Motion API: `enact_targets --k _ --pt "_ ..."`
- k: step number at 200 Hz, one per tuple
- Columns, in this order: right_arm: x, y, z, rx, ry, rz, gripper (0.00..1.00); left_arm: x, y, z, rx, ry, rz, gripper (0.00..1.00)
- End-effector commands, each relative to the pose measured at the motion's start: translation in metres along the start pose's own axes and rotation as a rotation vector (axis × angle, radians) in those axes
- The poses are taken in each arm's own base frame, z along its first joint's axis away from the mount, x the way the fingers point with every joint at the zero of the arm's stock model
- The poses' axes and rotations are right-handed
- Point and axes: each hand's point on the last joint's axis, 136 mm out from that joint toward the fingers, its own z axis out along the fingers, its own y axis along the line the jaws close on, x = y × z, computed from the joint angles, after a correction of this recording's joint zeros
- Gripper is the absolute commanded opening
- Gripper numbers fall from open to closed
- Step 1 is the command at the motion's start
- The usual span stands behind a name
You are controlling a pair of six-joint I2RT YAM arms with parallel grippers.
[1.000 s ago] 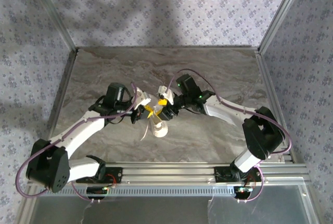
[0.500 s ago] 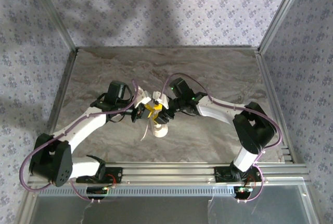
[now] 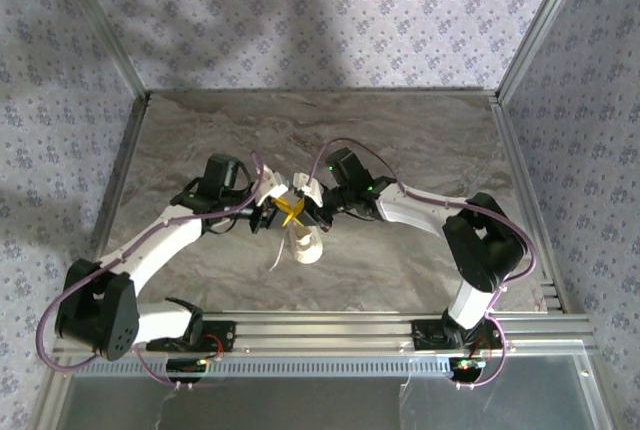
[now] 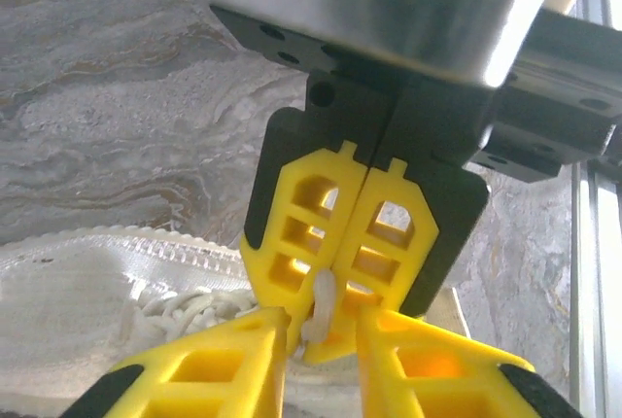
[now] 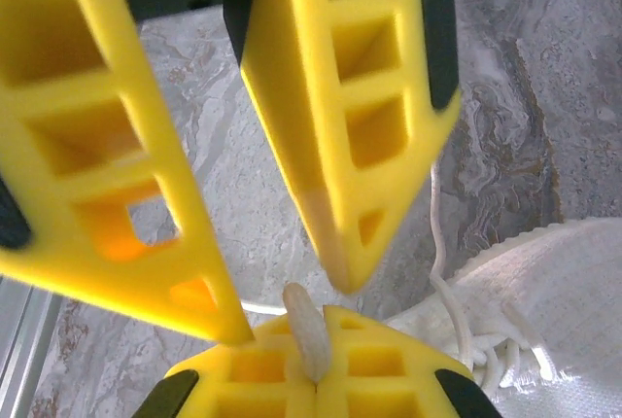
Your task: Tie the shoes
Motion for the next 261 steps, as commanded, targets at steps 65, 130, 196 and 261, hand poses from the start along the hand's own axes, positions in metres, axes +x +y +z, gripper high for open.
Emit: enact_targets --k 65,130,196,261 --pt "0.0 -0.001 -0.006 -0.033 0.052 -0.016 0.0 0.07 0.085 -0.077 -0.567 0.382 -0.263 0.42" --pt "0.001 -0.004 0.0 -0.02 0.087 0.008 0.0 0.141 0.102 -0.067 -0.458 0.756 -0.175 0.43" --pt "-0.009 -0.003 0.004 -0.03 0.073 0.008 0.0 0.166 0.126 -0.064 -0.482 0.829 -0.273 0.43" --pt "-0.01 0.002 0.008 -0.048 0.072 0.003 0.0 0.174 0.134 -0.061 -0.45 0.821 -0.315 0.44"
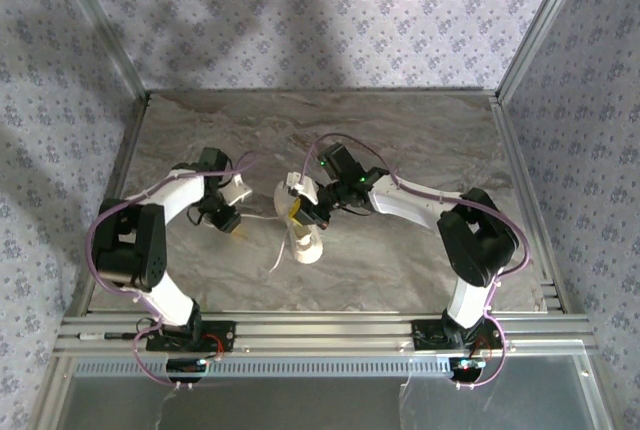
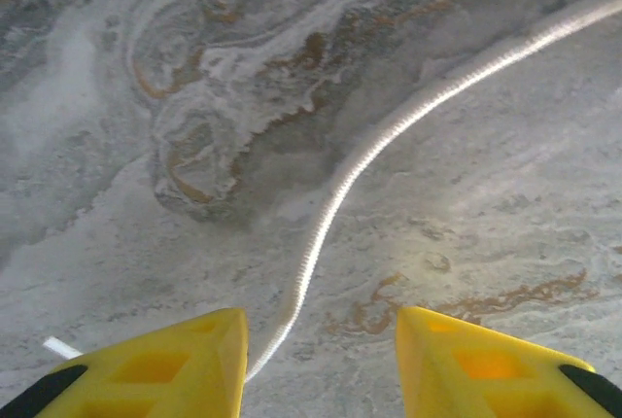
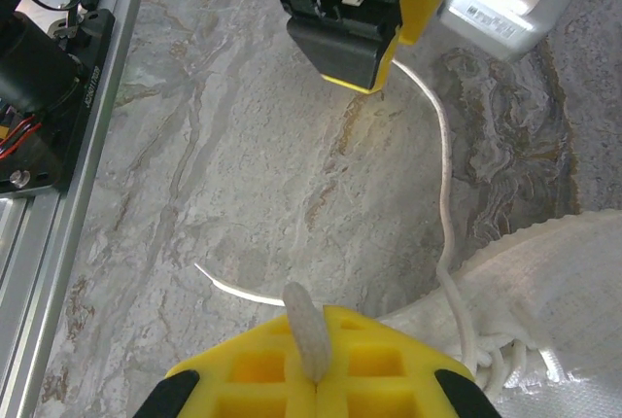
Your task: Tie the shoes
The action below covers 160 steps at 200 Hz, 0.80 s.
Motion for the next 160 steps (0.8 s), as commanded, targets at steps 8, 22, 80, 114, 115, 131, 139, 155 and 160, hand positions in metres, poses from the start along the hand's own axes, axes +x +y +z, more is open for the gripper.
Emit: enact_targets --k 8,22,80,114,115,131,139,155,160 --pt "-0.009 0.002 0.001 -0.017 -0.011 -0.001 0.0 0.0 0.001 0.01 0.046 0.026 -0.002 0.44" --pt "-0.008 0.001 0.001 -0.012 -0.006 0.005 0.0 0.002 -0.001 0.015 0.067 0.054 -0.007 0.43" --pt "-0.007 -0.012 0.002 0.048 0.011 0.057 0.0 0.008 -0.012 -0.001 0.104 0.075 -0.035 0.0" --pt "-0.007 -0.022 0.001 0.076 0.003 0.119 0.0 -0.004 -0.031 -0.062 0.076 -0.071 -0.025 0.0" --pt "-0.007 -0.022 0.001 0.076 0.003 0.121 0.0 -0.004 -0.032 -0.064 0.075 -0.076 -0.022 0.0" --pt "-0.006 -0.027 0.001 0.082 -0.005 0.147 0.0 -0.008 -0.051 -0.094 0.039 -0.151 0.034 0.0" --pt "-0.006 -0.029 0.001 0.084 -0.006 0.162 0.0 -0.009 -0.06 -0.108 0.015 -0.188 0.06 0.0" --pt "-0.007 -0.033 0.002 0.081 -0.006 0.187 0.0 -0.013 -0.08 -0.133 -0.025 -0.267 0.098 0.0" --pt "-0.006 -0.034 0.003 0.08 -0.004 0.196 0.0 -0.015 -0.086 -0.141 -0.032 -0.296 0.107 0.0"
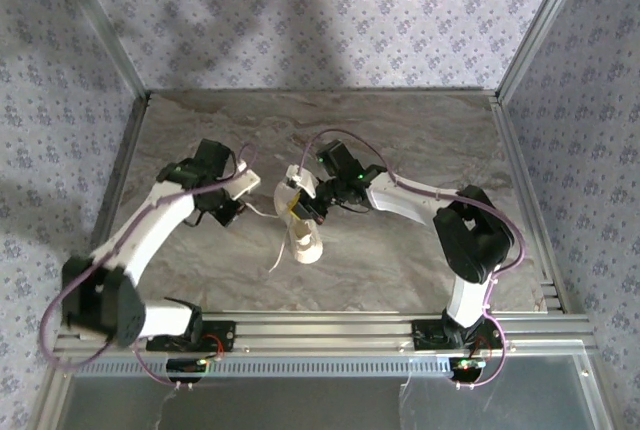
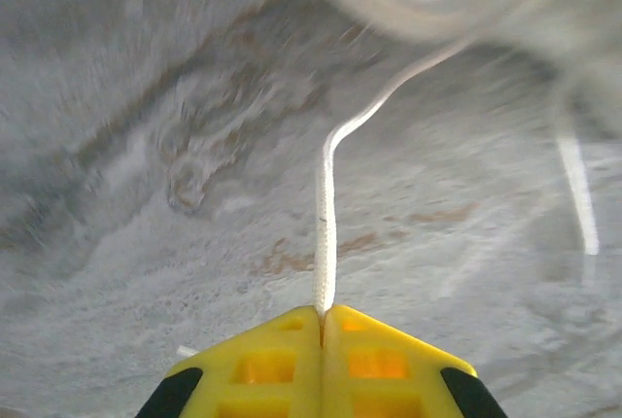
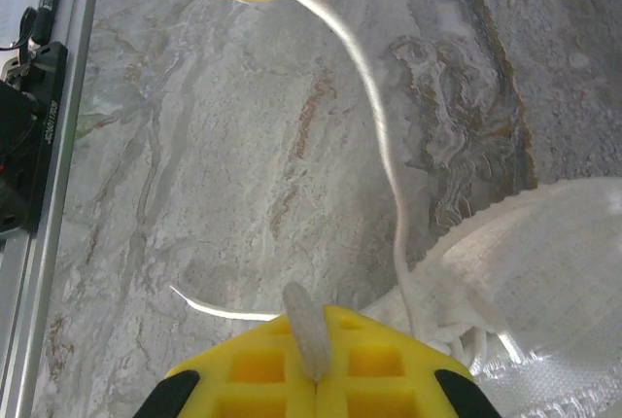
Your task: Tie the shoes
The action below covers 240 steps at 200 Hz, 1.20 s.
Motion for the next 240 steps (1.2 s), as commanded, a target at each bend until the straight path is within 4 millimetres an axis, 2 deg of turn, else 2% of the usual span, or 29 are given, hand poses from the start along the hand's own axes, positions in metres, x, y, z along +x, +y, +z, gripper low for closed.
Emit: enact_targets --k 1,46,81,108,152,198,226,240 --pt "-0.008 -0.011 0.002 0.01 -0.01 0.06 0.0 -0.002 -0.029 -0.032 -0.005 -0.045 0.011 0.0" --pt "-0.011 -0.011 0.004 -0.021 -0.009 0.094 0.0 -0.051 -0.1 -0.07 0.0 -0.327 0.182 0.0" --pt "-0.013 -0.007 0.002 -0.054 -0.003 0.096 0.0 -0.093 -0.144 -0.08 0.006 -0.437 0.344 0.0" --pt "-0.014 -0.002 0.002 -0.087 0.001 0.095 0.0 -0.122 -0.172 -0.07 0.064 -0.448 0.417 0.0" --pt "-0.015 0.003 -0.001 -0.138 0.001 0.094 0.0 -0.145 -0.205 -0.041 0.171 -0.45 0.473 0.0" --pt "-0.012 0.002 -0.005 -0.169 0.007 0.093 0.0 -0.148 -0.217 0.0 0.191 -0.419 0.499 0.0" --pt "-0.012 0.001 -0.006 -0.173 0.011 0.087 0.0 -0.148 -0.213 0.02 0.182 -0.401 0.481 0.0" --pt "-0.012 0.001 -0.006 -0.176 0.014 0.085 0.0 -0.146 -0.211 0.024 0.179 -0.397 0.475 0.05"
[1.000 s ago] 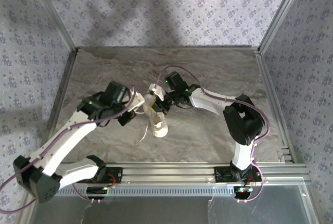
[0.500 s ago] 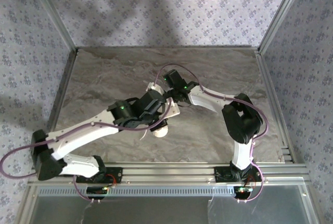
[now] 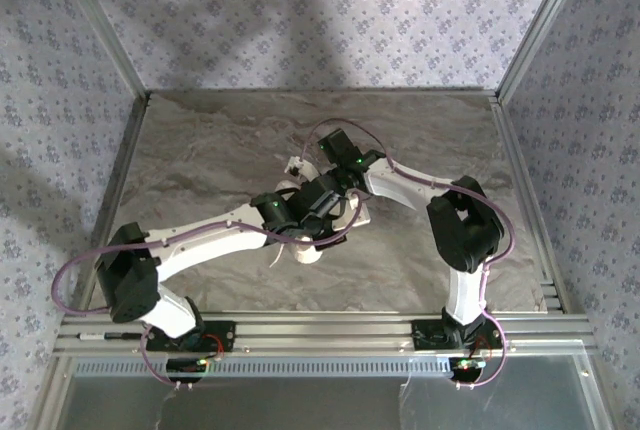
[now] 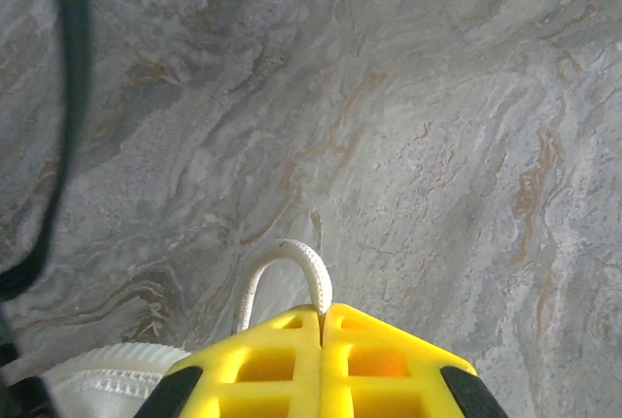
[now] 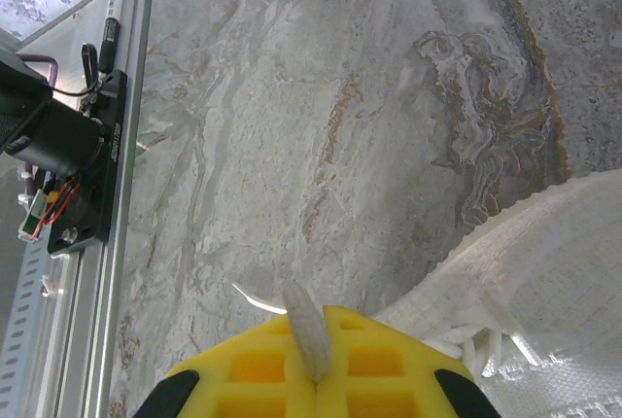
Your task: Tie the shoes
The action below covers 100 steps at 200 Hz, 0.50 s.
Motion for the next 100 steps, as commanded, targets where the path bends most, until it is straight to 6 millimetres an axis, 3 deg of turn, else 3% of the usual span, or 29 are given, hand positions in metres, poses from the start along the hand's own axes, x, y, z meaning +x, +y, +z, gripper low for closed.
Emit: enact_targets --k 1,18,40,60,100 --pt "-0.003 0.005 0.001 -0.044 0.004 -0.013 0.0 -0.004 0.003 0.007 0.003 -0.037 0.002 0.06" --pt "-0.002 0.005 0.003 -0.048 0.006 -0.013 0.0 0.0 0.005 0.007 -0.007 -0.038 -0.003 0.21" --pt "-0.001 0.007 0.005 -0.053 0.007 -0.018 0.0 -0.001 0.007 -0.003 -0.023 -0.065 -0.003 0.33" --pt "0.0 0.008 0.006 -0.052 0.008 -0.017 0.0 -0.002 0.009 -0.017 -0.038 -0.105 -0.006 0.38" --pt "0.001 0.009 0.005 -0.048 0.01 -0.016 0.0 0.001 0.024 -0.06 -0.09 -0.245 -0.099 0.39"
